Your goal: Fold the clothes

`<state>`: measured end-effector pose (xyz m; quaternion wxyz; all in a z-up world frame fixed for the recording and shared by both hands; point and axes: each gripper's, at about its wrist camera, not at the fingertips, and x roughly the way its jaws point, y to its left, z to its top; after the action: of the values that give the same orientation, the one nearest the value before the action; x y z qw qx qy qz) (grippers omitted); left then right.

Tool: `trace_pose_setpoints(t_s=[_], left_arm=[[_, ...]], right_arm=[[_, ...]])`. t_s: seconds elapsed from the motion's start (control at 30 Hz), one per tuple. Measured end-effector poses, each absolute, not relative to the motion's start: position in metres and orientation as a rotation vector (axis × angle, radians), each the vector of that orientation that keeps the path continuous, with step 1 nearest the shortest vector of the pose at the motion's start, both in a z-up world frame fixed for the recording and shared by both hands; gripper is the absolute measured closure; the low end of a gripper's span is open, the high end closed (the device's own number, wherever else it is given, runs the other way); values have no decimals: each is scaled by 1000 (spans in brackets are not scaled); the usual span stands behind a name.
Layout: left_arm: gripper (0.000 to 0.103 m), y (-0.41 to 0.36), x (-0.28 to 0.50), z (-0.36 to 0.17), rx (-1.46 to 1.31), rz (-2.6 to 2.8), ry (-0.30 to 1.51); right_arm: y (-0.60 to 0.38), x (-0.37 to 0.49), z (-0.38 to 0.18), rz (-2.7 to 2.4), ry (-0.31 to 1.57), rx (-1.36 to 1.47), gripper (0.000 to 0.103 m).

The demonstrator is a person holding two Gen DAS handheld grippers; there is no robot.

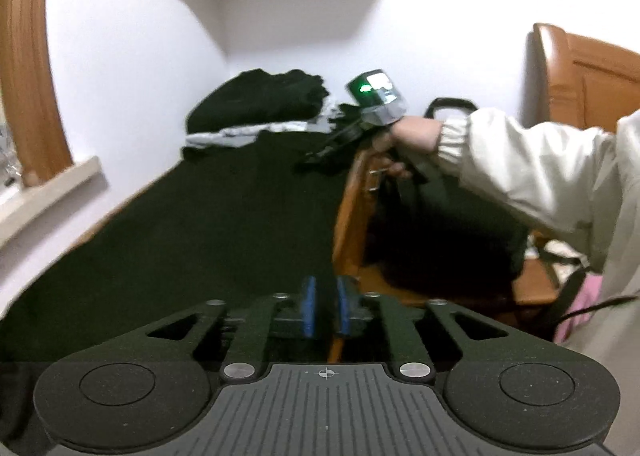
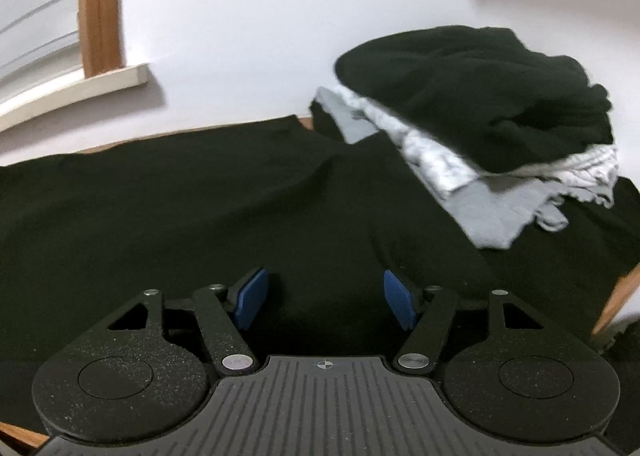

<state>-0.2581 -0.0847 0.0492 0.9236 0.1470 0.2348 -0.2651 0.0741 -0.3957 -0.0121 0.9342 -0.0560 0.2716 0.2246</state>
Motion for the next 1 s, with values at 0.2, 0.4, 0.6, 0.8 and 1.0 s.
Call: trace_pose_setpoints(t_s=[0.2,0.4,0.6,0.8,1.0], left_arm=[[53,-24,-264,49,274,-326,458],[53,90,-285,35,124,-51,510],[46,153,-315,27,64,58,544],[43,183,-327,21,-17,71,566],[41,210,-330,17,-110,55,600]], right_arm=[[-407,61,-17,460,475,-121,38],[-426,46,-28,500,423,-68,37],[-426,39,-20,497,414,-66,37],[-388,34,-16,583,425,-78,37],[-395,28,-22,604,450,-90,36]])
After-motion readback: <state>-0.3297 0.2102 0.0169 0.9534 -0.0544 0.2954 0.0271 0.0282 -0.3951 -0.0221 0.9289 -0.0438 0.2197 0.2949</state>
